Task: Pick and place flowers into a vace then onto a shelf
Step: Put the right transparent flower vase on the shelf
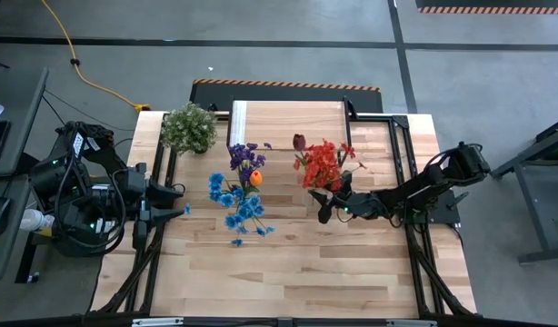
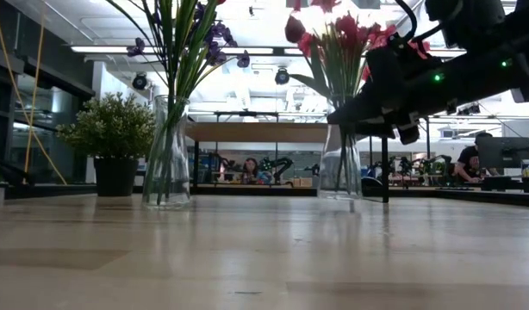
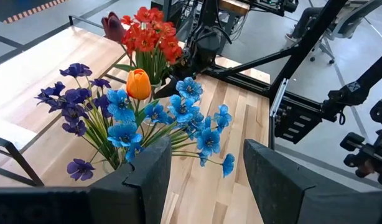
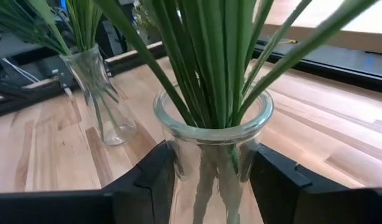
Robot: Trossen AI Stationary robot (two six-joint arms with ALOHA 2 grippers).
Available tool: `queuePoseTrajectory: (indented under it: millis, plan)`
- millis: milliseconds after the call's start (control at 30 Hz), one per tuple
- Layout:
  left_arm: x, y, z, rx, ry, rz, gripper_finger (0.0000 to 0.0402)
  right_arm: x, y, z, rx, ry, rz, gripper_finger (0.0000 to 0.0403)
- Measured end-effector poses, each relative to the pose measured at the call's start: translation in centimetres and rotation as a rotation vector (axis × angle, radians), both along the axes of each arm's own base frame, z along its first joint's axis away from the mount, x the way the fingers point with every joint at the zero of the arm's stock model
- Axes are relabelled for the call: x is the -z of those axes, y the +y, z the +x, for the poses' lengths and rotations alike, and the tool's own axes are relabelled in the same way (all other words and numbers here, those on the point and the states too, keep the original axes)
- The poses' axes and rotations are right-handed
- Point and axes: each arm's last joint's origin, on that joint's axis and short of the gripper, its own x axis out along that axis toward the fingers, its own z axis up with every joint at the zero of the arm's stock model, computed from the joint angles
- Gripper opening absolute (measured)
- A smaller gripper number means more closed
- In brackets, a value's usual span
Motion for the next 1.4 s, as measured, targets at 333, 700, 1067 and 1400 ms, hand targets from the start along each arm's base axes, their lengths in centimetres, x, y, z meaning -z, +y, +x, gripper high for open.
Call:
queuePoseTrajectory:
  millis: [333, 700, 1067, 1400]
  plan:
    - [0.0, 0.0, 0.0, 0.006, 0.002, 0.014, 0.0232, -2.5, 1.5, 2.4, -0.047, -0.002, -0.057, 0.0162]
    - [0.0, 0.0, 0.0, 0.01, 0.005, 0.009, 0.0232, -8.9, 1.9, 4.3, 0.004, 0.181, -0.192, 0.0162]
    - [0.0, 0.0, 0.0, 0.021, 0.016, 0.01, 0.0232, -14.8, 0.2, -0.6, 0.149, 0.107, -0.238, 0.0162]
    - [0.0, -0.1, 0.0, 0.022, 0.018, 0.009, 0.0232, -18.8, -4.0, -4.4, 0.281, 0.014, -0.272, 0.0162]
